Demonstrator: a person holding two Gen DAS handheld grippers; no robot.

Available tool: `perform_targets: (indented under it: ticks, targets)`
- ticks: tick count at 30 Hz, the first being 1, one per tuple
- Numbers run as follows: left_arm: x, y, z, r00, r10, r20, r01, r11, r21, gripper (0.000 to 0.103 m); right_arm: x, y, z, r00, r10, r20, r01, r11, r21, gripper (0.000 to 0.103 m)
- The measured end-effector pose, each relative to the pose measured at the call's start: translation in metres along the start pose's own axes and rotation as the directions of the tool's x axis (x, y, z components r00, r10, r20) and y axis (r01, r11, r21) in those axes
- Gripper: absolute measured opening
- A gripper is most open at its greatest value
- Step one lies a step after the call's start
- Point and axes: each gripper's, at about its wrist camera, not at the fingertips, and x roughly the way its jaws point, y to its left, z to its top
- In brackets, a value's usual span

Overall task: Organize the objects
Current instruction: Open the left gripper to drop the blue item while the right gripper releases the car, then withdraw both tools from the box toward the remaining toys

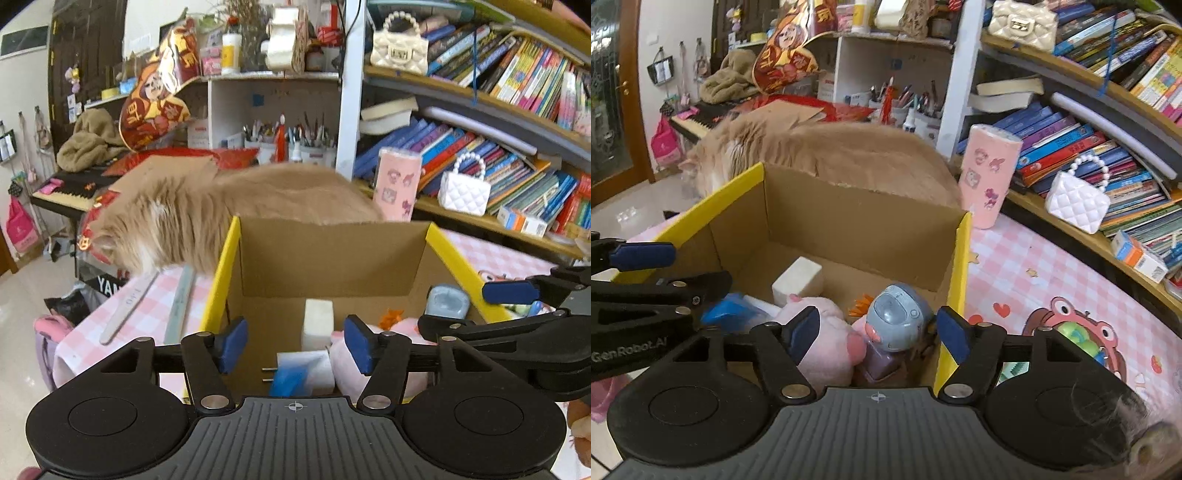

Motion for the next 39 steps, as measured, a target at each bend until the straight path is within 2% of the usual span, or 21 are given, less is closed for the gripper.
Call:
perform_targets:
  ticks: [7,14,16,25,39]
  targets:
    - [-0.035,0.008,0.002,0.998,-0.02,0.065,0.022,1.0,-0.021,0.068,-0.037,0.003,-0.001,0.998,-0.03,0.062,0.025,0.997,0.068,0.068]
    - [-0.067,0.019,-0.009,0.996,-0.02,0.083,0.022,0.999,-0.029,0.078,-0.075,0.013,-0.015,0.992,-0.082,0.095,0.068,0.988,0.141,0.068]
    - [-0.073,0.022,-0.016,0.997,-0.018,0.075,0.02,0.999,-0.029,0.081,-0.083,0.016,-0.022,0.991,-0.094,0.091,0.078,0.984,0.159,0.068]
    - [-0.091,0.032,-0.053,1.0,-0.023,-0.013,0.022,1.0,-0.009,0.081,-0.102,0.037,-0.069,0.995,-0.102,0.005,0.099,0.976,0.194,0.068]
    - [-0.116,0.026,-0.094,0.996,-0.032,-0.082,0.035,0.999,0.04,0.086,-0.127,0.054,-0.122,0.991,-0.119,-0.067,0.132,0.96,0.246,0.068]
